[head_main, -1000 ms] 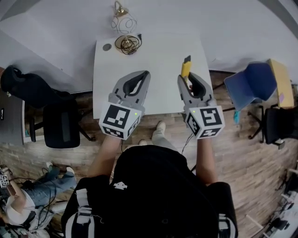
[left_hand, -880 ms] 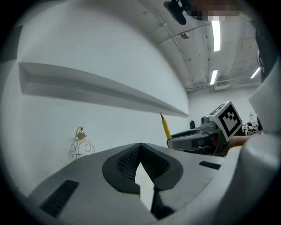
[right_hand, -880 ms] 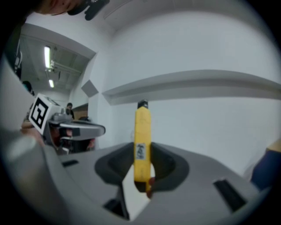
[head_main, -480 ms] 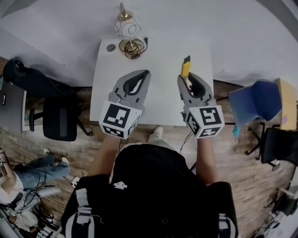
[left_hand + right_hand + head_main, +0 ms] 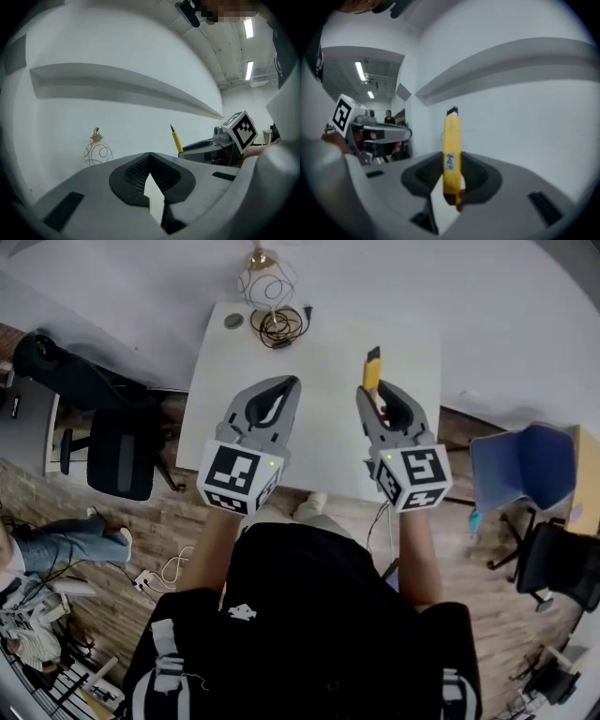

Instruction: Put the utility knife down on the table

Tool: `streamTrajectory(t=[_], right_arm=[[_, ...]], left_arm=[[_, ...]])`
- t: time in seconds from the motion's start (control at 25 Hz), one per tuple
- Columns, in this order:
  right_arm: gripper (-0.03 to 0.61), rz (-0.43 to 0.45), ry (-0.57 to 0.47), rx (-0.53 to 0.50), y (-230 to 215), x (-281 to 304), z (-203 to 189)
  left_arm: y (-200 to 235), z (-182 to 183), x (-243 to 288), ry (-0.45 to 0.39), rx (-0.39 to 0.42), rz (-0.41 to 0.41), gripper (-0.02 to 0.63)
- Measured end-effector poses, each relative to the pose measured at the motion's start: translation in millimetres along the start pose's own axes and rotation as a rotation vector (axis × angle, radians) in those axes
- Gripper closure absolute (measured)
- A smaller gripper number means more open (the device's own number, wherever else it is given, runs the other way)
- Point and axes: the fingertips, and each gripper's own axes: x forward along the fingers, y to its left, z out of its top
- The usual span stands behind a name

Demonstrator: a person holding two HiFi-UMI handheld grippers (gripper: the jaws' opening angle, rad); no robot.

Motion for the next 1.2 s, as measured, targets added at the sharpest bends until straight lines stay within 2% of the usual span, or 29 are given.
streamTrajectory(t=[0.16, 0.56, 0.72, 1.04, 1.2], right_arm=[[0.449, 0.039, 0.021, 0.014, 3, 9, -14], [0.449, 0.121, 0.146, -0.070, 50, 40, -46], [0.449, 0.170, 0.207, -0.170, 73, 58, -73], [0.449, 0.365, 0.436, -0.397, 126, 69, -156], [0.449, 0.505, 0.566, -0.480, 145, 62, -202]], left_arm=[[2, -9, -2, 0.018, -0.009, 0.020, 0.598], [32, -15, -26, 0.014, -0.030, 0.052, 0.598], [45, -19, -35, 0.011, -0.045, 0.056, 0.598], [66, -32, -47, 0.020, -0.066, 0.065, 0.598], [70, -39, -50, 0.031, -0.076, 0.068, 0.598]])
